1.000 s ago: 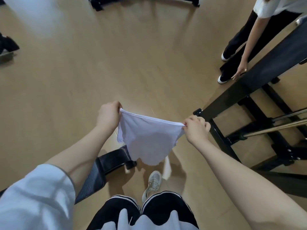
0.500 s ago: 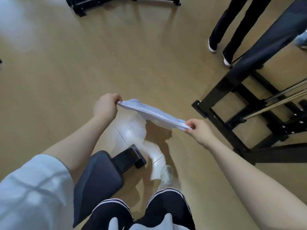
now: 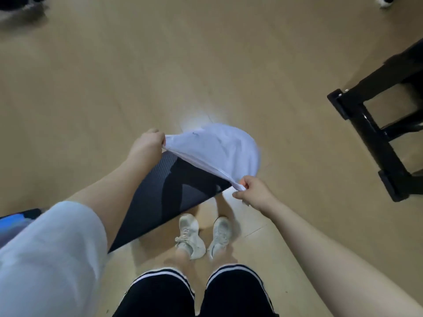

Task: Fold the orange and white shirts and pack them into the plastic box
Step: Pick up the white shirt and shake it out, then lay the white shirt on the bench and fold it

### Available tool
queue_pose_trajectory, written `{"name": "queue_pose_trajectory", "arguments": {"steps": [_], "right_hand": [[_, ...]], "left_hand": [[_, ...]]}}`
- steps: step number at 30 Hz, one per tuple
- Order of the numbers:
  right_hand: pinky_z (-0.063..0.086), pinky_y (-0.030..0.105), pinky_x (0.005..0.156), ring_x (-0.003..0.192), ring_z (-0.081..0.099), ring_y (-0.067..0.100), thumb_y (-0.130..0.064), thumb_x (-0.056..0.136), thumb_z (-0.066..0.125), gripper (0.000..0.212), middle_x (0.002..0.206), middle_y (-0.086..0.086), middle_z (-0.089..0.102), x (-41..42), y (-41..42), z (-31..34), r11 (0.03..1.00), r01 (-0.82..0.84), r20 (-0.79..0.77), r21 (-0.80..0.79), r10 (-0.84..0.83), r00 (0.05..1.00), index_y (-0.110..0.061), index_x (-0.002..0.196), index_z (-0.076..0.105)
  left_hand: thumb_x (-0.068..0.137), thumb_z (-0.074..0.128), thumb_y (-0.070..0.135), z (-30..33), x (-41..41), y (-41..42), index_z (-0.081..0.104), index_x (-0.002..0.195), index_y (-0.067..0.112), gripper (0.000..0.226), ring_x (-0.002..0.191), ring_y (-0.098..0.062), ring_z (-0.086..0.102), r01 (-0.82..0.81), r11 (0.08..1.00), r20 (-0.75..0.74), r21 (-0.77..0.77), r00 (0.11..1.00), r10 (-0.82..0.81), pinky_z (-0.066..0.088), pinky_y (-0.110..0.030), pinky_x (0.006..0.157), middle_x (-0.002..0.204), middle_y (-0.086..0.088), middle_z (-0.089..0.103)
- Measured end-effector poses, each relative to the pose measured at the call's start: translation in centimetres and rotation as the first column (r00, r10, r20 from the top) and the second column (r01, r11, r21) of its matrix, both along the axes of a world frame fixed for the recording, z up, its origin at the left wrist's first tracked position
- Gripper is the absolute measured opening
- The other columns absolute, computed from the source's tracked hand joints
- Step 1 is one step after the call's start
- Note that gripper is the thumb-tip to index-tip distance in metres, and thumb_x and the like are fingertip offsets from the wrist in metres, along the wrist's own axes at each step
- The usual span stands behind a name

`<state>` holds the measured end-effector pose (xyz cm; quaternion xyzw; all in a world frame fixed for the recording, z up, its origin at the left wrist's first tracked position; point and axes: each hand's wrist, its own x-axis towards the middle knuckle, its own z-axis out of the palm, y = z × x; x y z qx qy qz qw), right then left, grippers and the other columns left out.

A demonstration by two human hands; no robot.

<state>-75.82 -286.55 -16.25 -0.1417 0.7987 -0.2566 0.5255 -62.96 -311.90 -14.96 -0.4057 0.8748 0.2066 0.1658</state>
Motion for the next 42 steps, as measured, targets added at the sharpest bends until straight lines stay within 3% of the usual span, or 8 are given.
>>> {"name": "queue_pose_trajectory", "arguments": {"steps": [14,22,24,27,30,35,39,42], "right_hand": [[0.039,0.022,0.056,0.055,0.048,0.01,-0.012,0.077,0.061,0.024,0.06,-0.005,0.047,26.3,-6.9,-4.2,0.976,-0.216,0.121,-0.022,0.217,0.969,-0.022,0.063,0.046],[0.033,0.022,0.057,0.062,0.04,0.014,-0.01,0.08,0.061,0.027,0.064,-0.004,0.041,40.7,-11.1,-7.7,0.964,-0.262,0.244,-0.037,0.263,0.933,-0.017,0.065,0.04],[0.039,0.022,0.068,0.072,0.046,0.014,-0.008,0.082,0.059,0.01,0.078,0.002,0.05,42.3,-11.3,-8.0,0.955,-0.286,0.323,-0.076,0.295,0.899,-0.016,0.08,0.053],[0.041,0.024,0.096,0.109,0.053,0.014,-0.005,0.087,0.056,0.039,0.122,0.005,0.057,43.6,-10.9,-8.0,0.95,-0.297,0.417,-0.094,0.309,0.855,-0.015,0.125,0.053],[0.037,0.02,0.092,0.108,0.05,0.011,-0.009,0.09,0.054,0.041,0.126,0.005,0.055,42.5,-10.1,-7.7,0.947,-0.316,0.346,-0.065,0.318,0.883,-0.012,0.131,0.049],[0.04,0.026,0.076,0.087,0.055,0.019,-0.014,0.089,0.052,0.017,0.093,0.005,0.059,35.7,-6.0,-7.7,0.973,-0.228,0.188,0.031,0.219,0.957,-0.009,0.104,0.06],[0.04,0.025,0.062,0.071,0.057,0.016,-0.011,0.09,0.048,0.009,0.086,0.004,0.06,28.3,-1.4,-8.5,0.99,-0.11,0.167,0.086,0.095,0.981,-0.012,0.092,0.057],[0.039,0.024,0.062,0.067,0.053,0.014,-0.013,0.093,0.048,0.013,0.081,0.003,0.059,22.7,1.2,-9.7,0.989,0.022,0.238,0.146,-0.057,0.97,-0.014,0.082,0.055]], "left_hand": [[0.073,0.038,-0.023,-3.2,23.4,-4.4,0.053,0.094,-0.011,0.029,0.067,-0.029,0.035,0.06,0.978,-0.002,-0.202,0.998,-0.061,0.028,-0.037,0.059,0.092,-0.03,0.046],[0.078,0.038,-0.021,-4.8,35.2,-8.3,0.052,0.092,-0.007,0.024,0.077,-0.04,0.051,0.055,0.973,0.174,-0.224,0.985,-0.015,0.035,-0.041,0.061,0.097,-0.027,0.043],[0.081,0.041,-0.012,-5.5,36.4,-8.2,0.055,0.102,-0.01,0.024,0.1,-0.04,0.052,0.094,0.968,0.277,-0.233,0.961,-0.027,0.039,-0.043,0.074,0.111,-0.025,0.049],[0.087,0.042,0.005,-6.4,37.6,-6.6,0.051,0.123,0.001,0.038,0.134,-0.036,0.028,0.152,0.954,0.378,-0.26,0.925,-0.044,0.021,-0.042,0.11,0.136,-0.019,0.042],[0.086,0.043,0.007,-7.4,37.5,-3.9,0.054,0.116,-0.001,0.034,0.132,-0.036,0.029,0.123,0.978,0.279,-0.166,0.957,-0.073,0.024,-0.043,0.108,0.133,-0.02,0.044],[0.09,0.044,0.016,-7.9,34.5,2.7,0.055,0.117,0.004,0.031,0.117,-0.031,0.046,-0.117,0.978,0.097,0.175,0.99,0.101,0.041,-0.039,0.091,0.124,-0.014,0.051],[0.091,0.047,0.017,-9.4,30.7,9.7,0.057,0.117,0.005,0.03,0.113,-0.03,0.053,-0.445,0.78,0.071,0.441,0.883,0.464,0.041,-0.033,0.093,0.125,-0.014,0.056],[0.09,0.049,0.016,-12.2,27.9,15.0,0.06,0.112,0.006,0.026,0.104,-0.028,0.058,-0.644,0.581,0.1,0.498,0.708,0.699,0.044,-0.031,0.086,0.114,-0.014,0.064]]}}
